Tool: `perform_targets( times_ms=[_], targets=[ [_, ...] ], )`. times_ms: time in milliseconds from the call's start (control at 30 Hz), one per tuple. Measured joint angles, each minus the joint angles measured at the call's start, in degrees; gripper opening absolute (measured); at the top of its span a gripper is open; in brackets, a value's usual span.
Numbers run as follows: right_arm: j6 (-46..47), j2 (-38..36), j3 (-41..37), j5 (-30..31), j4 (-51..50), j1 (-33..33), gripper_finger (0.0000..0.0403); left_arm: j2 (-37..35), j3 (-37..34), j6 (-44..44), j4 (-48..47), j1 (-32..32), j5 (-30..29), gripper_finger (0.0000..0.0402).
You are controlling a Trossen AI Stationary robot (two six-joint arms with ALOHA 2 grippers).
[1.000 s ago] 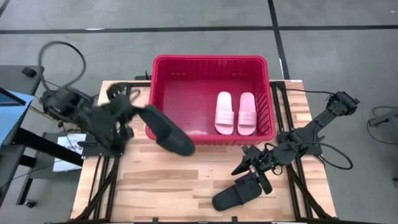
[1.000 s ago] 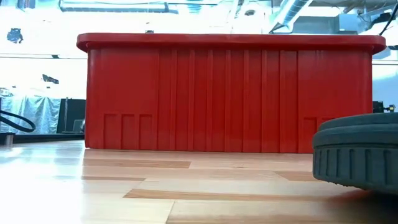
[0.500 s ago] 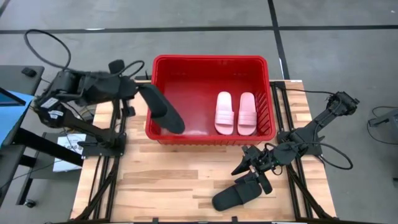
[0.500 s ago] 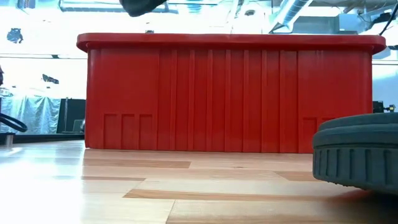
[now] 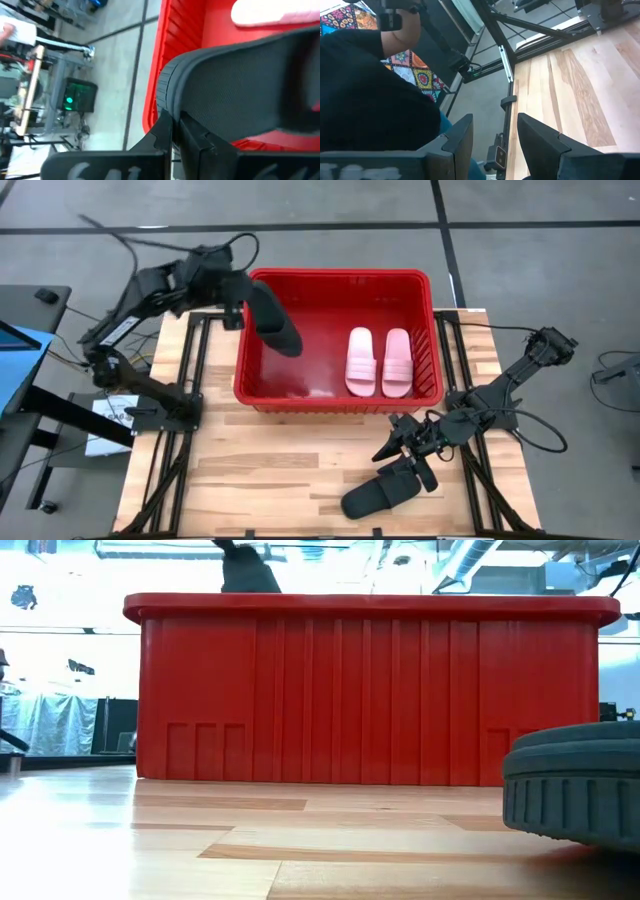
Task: Pick and place slides into bin
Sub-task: Put the left black slide into the bin
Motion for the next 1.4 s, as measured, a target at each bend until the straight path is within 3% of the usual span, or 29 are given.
perform_targets(
  times_ms=[267,500,800,1133,1400],
  targets=[
    [0.00,0.00,0.00,0.00,0.00,0.02,0.0145,5.39,-0.03,8.31,0.09,9.56,3.16,0.0000],
    [0.00,0.00,0.00,0.00,0.00,0.01,0.0145,8.98,-0.03,13.04,0.63,13.89,8.38,0.0000],
    [0.00,0.00,0.00,0.00,0.00,0.01,0.0145,15.32,-0.03,19.25,-0.95,14.01,10.35,0.0000],
    [0.00,0.00,0.00,0.00,0.00,0.02,0.0145,21.17,-0.03,18.63,-8.32,10.95,14.90,0.0000],
    [0.00,0.00,0.00,0.00,0.00,0.00,0.0145,21.62,-1.67,16.07,-7.73,9.27,21.72,0.0000]
  ],
)
